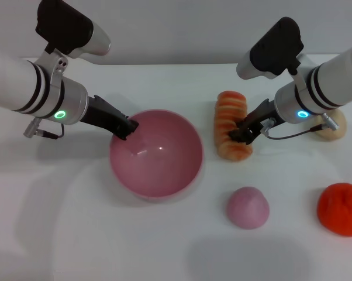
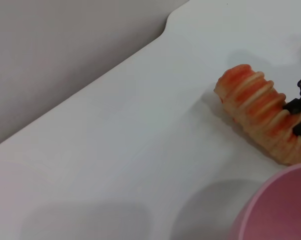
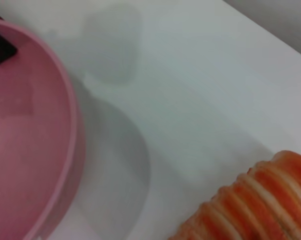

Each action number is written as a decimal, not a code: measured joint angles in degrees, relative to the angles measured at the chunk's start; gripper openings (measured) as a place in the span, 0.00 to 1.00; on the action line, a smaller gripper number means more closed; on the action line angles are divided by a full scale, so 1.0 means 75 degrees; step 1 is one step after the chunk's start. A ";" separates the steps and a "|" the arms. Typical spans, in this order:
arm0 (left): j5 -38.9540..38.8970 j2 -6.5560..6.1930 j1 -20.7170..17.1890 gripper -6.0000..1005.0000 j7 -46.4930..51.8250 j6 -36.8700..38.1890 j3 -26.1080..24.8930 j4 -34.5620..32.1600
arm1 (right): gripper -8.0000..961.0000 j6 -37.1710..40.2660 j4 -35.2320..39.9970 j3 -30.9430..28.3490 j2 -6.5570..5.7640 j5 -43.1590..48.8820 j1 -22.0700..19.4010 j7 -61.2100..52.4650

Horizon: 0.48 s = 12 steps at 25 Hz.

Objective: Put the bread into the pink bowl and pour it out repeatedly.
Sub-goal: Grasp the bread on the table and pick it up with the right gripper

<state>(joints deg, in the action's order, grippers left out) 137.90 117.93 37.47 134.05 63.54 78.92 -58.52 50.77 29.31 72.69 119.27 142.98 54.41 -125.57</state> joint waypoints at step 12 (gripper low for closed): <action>-0.0001 0.0000 0.0020 0.05 -0.0002 0.0046 -0.0001 -0.0002 | 0.18 -0.0010 0.0009 0.0025 -0.0001 0.0002 -0.0047 0.0009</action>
<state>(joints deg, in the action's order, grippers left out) 137.90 117.93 37.62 134.03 63.88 78.91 -58.53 50.70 29.38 72.87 119.26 143.00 54.05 -125.51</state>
